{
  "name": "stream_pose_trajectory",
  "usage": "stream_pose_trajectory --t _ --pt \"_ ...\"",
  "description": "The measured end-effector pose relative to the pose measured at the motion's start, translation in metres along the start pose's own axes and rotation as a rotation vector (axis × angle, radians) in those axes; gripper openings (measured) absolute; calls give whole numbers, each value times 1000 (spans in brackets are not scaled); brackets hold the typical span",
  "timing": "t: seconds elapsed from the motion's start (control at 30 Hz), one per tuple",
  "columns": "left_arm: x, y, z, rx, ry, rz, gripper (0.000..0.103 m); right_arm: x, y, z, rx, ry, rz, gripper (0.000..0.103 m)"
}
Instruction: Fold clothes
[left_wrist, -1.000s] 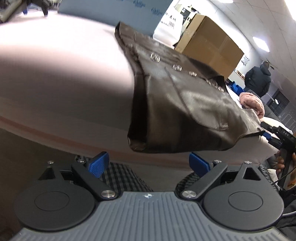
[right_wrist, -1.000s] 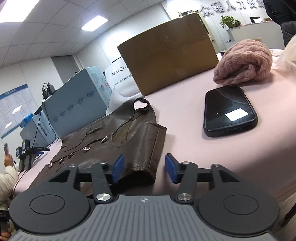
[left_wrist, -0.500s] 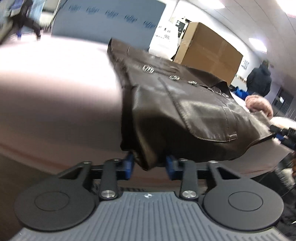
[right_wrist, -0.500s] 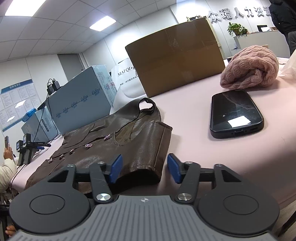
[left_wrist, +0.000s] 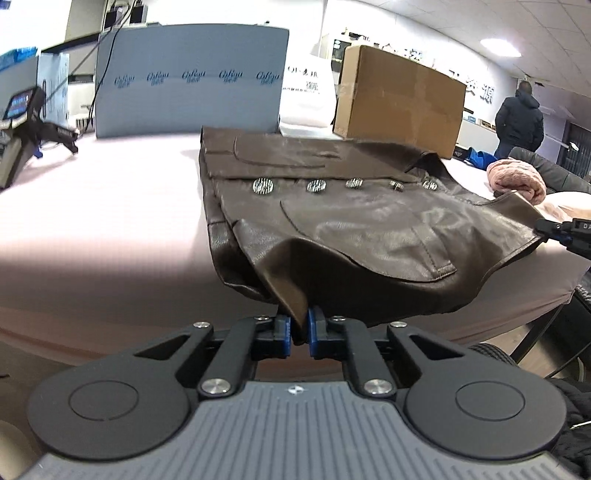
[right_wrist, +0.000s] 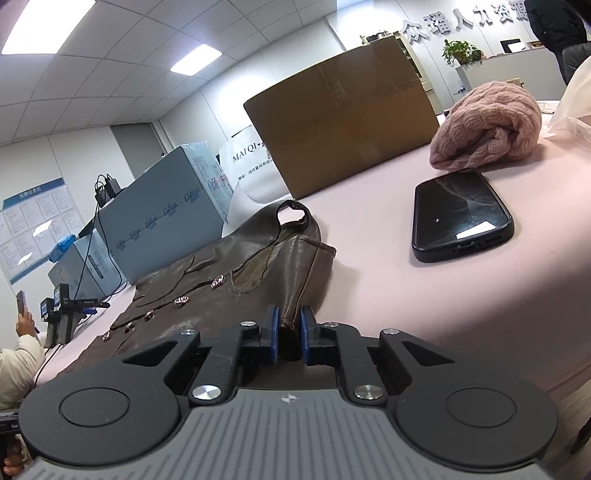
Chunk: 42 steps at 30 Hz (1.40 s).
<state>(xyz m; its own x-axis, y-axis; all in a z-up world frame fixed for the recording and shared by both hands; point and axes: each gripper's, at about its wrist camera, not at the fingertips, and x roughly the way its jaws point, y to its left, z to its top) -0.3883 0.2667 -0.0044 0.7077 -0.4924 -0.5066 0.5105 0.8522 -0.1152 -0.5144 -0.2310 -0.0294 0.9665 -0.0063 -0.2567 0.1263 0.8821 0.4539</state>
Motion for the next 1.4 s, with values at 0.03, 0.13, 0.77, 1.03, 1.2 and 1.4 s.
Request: stream_pose_trajectory --t 0.03,0.13,0.77,1.03,1.2,1.4 --pt "-4 -1 3 4 -5 5 8 -1 1 1 -4 -3 4 10" --pt "-6 -1 11 -1 -17 12 8 -6 7 5 -19 -16 20 10" --pt "-30 -5 59 43 -142 108 8 -6 50 45 -126 -100 95 7" --pt "-31 -3 96 41 -191 154 8 12 68 77 -128 -149 133 6" --pt "-26 4 112 6 -214 173 8 30 78 92 -117 -162 133 6" --pt "-9 13 143 -9 -243 198 8 58 88 109 -132 -184 118 6"
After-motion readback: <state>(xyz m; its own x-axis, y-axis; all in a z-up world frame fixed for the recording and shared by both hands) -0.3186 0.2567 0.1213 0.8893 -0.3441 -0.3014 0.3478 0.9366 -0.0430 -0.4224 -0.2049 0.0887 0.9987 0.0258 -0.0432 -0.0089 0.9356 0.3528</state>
